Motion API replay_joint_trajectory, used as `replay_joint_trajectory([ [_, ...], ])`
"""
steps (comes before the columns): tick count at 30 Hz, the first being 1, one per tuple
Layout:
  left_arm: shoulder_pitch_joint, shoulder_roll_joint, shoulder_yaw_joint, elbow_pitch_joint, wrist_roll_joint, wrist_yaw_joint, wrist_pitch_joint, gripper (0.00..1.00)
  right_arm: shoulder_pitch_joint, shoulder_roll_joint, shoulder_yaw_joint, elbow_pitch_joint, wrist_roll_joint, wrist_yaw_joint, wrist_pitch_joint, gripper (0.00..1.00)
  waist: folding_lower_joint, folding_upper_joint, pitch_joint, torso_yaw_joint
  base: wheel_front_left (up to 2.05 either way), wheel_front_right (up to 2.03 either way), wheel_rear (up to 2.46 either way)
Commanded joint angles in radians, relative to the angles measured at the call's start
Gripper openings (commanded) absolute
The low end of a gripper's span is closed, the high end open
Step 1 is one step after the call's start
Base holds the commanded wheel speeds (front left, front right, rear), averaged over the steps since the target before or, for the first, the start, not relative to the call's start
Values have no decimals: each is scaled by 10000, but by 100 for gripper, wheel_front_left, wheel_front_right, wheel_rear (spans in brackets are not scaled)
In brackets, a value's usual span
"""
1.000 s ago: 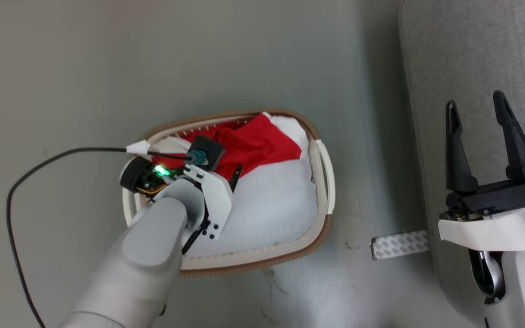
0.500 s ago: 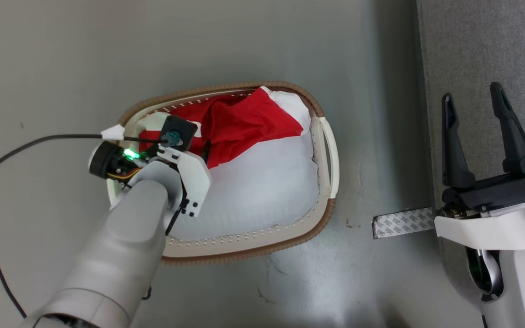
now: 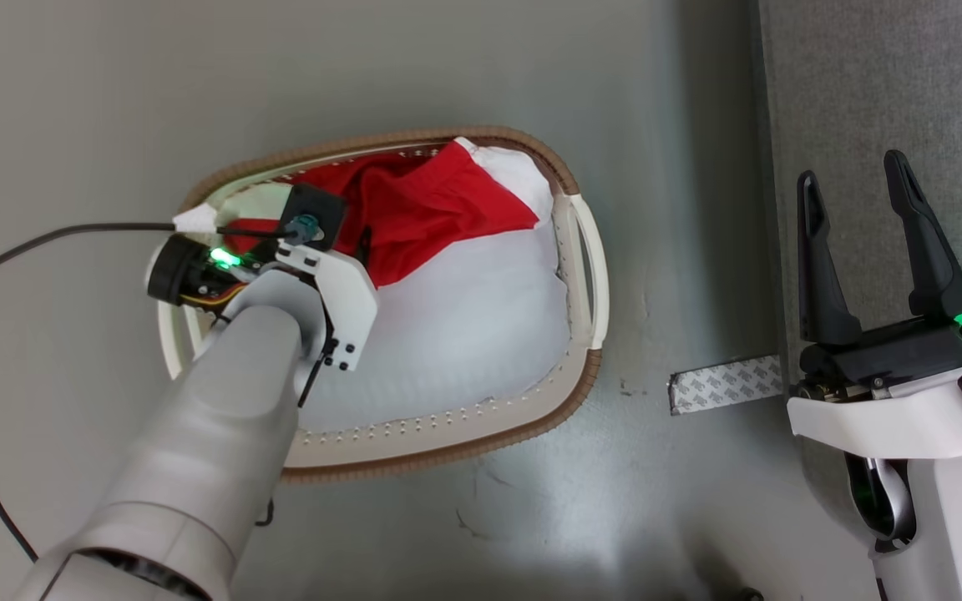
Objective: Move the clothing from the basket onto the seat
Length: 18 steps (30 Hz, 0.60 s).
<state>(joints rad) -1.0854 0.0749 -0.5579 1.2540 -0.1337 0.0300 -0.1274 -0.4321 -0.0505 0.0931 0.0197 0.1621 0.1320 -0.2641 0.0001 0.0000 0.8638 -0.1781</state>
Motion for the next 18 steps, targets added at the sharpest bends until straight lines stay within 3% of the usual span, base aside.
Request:
replay_joint_trajectory([
  [1,-189,110,-39,35,98,108,-101,100,-129,1,-1,-59,67,-26,-3,100,-1,0,89,-69,0,0,0],
  [2,-236,139,-76,53,130,141,-170,80,-130,1,-4,-61,51,-26,-3,100,-1,0,131,-94,0,0,0],
  [3,-270,153,-88,66,129,201,-276,38,-127,3,-13,-70,31,-26,-3,100,-1,0,171,-113,0,0,0],
  [4,-303,173,-90,82,113,229,-351,7,-124,1,-36,-74,0,-26,-4,100,-1,0,200,-125,0,0,0],
  [5,-337,181,-110,101,116,259,-422,0,-118,1,-56,-80,-20,-26,-3,100,-1,0,219,-135,0,0,0],
  [12,-220,76,-88,182,-167,161,-723,0,9,3,-209,89,-47,-26,-4,100,-1,0,-67,33,0,0,0],
  [18,510,-113,145,121,-693,-39,-1163,0,209,-2,-230,425,-13,-26,-4,100,-1,0,-1112,410,0,0,0],
])
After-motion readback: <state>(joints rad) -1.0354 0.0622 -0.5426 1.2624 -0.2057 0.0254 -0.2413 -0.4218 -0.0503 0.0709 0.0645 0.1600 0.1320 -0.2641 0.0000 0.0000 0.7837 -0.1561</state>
